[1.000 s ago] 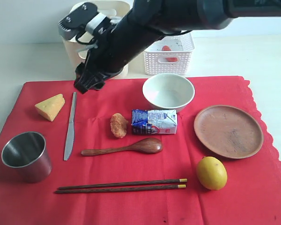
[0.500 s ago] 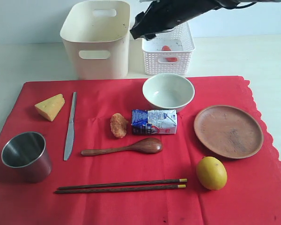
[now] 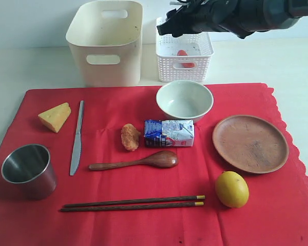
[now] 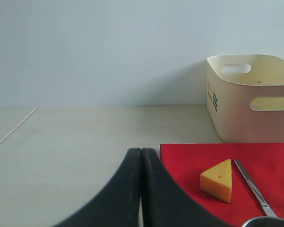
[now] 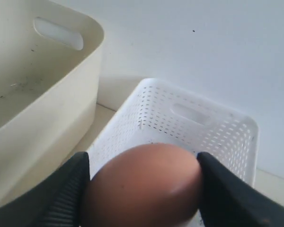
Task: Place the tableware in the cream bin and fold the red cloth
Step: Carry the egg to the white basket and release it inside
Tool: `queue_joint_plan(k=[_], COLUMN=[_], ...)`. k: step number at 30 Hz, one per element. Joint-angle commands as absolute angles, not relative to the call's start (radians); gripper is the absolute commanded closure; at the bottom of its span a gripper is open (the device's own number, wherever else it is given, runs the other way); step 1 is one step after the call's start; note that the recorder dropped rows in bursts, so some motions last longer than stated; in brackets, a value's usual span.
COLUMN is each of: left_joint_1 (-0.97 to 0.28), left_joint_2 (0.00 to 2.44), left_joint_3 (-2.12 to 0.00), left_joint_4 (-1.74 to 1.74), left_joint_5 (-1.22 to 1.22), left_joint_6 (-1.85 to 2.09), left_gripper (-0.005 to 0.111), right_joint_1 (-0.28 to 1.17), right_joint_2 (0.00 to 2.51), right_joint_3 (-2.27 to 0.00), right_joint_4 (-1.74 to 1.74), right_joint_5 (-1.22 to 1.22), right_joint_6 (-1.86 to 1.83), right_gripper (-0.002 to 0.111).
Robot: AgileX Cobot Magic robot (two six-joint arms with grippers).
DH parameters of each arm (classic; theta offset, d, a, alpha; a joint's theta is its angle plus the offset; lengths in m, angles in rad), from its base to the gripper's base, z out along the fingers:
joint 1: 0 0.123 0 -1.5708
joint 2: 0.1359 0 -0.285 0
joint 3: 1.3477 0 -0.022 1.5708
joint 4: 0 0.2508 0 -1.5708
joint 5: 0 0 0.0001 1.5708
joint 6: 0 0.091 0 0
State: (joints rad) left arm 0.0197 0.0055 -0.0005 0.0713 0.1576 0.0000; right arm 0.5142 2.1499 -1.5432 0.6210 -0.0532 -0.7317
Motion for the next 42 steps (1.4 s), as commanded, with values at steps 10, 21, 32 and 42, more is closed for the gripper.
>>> queue_joint_plan(k=[10, 21, 32, 42], left_joint_1=[0.022, 0.022, 0.022, 0.022], left_joint_2=[0.0, 0.0, 0.0, 0.0], left_joint_3=[0.0, 0.0, 0.0, 0.0], left_joint_4=[0.074, 0.074, 0.074, 0.074], left_joint_5=[0.155, 0.155, 0.155, 0.155], left_joint_6=[0.0, 0.0, 0.0, 0.0], left_gripper=[0.107, 0.107, 0.107, 0.107], right_joint_1=[0.462, 0.446, 0.448, 0.448], right_joint_2=[2.243, 2.248, 2.248, 2.208], right_joint_3=[-1.543, -1.543, -1.543, -1.543], right_joint_4=[0.808, 0.858, 0.853, 0.853], right_joint_5=[-0.149, -0.128, -0.13, -0.107], right_joint_6=[-0.731, -0.733, -0.733, -0.742], right_gripper=[0.094, 0.088, 0.037, 0.036])
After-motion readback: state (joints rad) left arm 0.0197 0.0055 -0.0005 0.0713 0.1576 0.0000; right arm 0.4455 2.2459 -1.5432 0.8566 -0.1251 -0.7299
